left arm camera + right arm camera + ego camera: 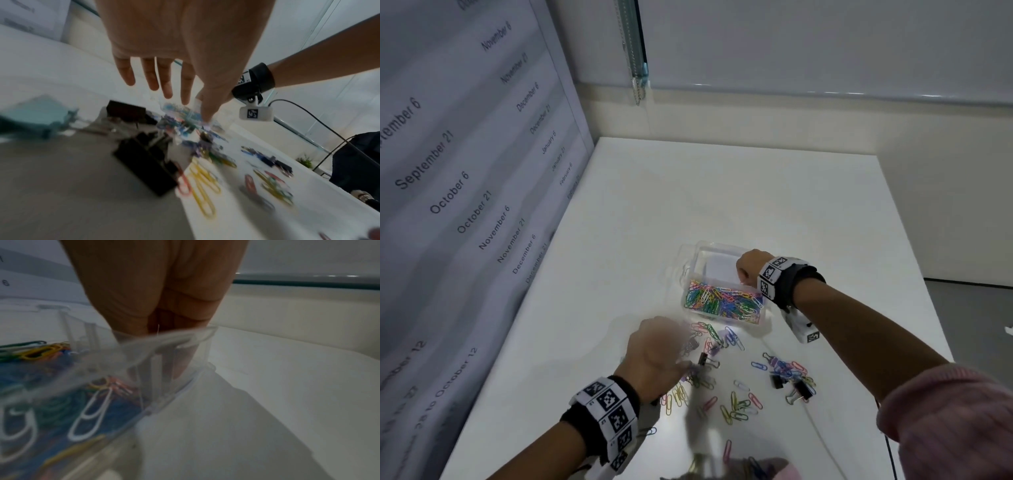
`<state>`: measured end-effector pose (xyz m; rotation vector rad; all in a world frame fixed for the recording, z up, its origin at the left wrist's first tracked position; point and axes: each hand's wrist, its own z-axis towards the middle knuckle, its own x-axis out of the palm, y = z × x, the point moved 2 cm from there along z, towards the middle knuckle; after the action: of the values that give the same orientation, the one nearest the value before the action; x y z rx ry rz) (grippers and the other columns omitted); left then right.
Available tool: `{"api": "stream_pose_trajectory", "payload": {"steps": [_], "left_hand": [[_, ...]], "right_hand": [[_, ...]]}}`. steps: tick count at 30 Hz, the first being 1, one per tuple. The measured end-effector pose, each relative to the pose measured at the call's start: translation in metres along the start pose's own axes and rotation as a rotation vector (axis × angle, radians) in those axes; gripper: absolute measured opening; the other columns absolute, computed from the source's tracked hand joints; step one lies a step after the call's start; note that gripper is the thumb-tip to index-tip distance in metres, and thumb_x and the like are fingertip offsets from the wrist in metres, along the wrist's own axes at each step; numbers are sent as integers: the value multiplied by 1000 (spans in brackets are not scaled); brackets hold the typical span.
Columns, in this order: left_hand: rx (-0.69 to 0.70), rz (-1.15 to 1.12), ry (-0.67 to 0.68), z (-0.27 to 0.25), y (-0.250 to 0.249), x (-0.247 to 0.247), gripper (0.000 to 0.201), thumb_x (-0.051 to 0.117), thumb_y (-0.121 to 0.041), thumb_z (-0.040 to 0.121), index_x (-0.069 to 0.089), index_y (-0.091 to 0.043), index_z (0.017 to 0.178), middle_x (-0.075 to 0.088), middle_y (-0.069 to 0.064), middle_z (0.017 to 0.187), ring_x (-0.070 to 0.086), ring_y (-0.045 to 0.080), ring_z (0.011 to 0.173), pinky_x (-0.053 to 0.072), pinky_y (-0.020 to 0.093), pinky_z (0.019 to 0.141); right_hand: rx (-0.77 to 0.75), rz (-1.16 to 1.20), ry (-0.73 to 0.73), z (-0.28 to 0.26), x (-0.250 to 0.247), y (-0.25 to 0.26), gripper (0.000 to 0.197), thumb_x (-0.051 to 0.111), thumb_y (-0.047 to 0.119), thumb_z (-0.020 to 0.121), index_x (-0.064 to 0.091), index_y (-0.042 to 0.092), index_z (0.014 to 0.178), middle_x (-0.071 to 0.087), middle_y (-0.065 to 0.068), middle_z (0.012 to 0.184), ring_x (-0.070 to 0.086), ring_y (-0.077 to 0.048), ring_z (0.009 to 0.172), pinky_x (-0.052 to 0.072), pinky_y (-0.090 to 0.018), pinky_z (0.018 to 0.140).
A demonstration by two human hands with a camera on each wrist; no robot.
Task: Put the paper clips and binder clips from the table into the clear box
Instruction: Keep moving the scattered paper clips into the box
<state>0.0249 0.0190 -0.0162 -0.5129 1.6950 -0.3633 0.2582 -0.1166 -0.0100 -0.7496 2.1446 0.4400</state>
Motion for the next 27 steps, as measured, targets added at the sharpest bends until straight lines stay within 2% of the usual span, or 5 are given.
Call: {"api": "stream_pose_trajectory", "payload": {"steps": [8, 11, 17, 22, 27], "left_hand": [[193, 96, 119, -27, -15, 20, 56, 56, -51, 68, 52, -23, 116, 45, -5, 120, 45, 14, 110, 54, 32, 89], [139, 105, 331, -30, -15, 31, 80, 60, -41, 82, 20, -16, 146, 15, 6, 155, 24, 23, 141, 21, 29, 117], [244, 337, 357, -35, -15, 43, 88, 48, -55, 82, 9, -11, 148, -3, 8, 155, 0, 33, 143, 6, 49, 114], [318, 209, 288, -50, -18, 34, 67, 45, -61, 69, 48, -24, 125, 45, -6, 126, 50, 13, 113, 54, 29, 89], [302, 55, 473, -71, -17, 40, 84, 64, -53, 73, 25, -26, 143, 34, -4, 126, 45, 13, 109, 49, 27, 87]], "right_hand": [[-50, 336, -332, -50, -17, 0, 19, 49, 10, 88, 68, 9, 90, 69, -11, 102, 61, -28, 96, 44, -28, 81], [-92, 446, -380, -76, -10, 10, 20, 54, 16, 90, 69, 12, 103, 69, -7, 110, 61, -22, 98, 39, -23, 82], [-111, 541, -450, -137, 42, 24, 23, 52, 15, 89, 68, 11, 104, 68, -11, 105, 62, -26, 91, 45, -29, 83], [-90, 432, -144, -176, 104, 37, 30, 62, 23, 84, 60, 20, 113, 61, -6, 111, 53, -16, 80, 42, -24, 82], [-73, 442, -36, -186, 140, 51, 79, 76, 35, 71, 33, 24, 137, 38, -2, 135, 48, -20, 113, 43, -33, 100]]}}
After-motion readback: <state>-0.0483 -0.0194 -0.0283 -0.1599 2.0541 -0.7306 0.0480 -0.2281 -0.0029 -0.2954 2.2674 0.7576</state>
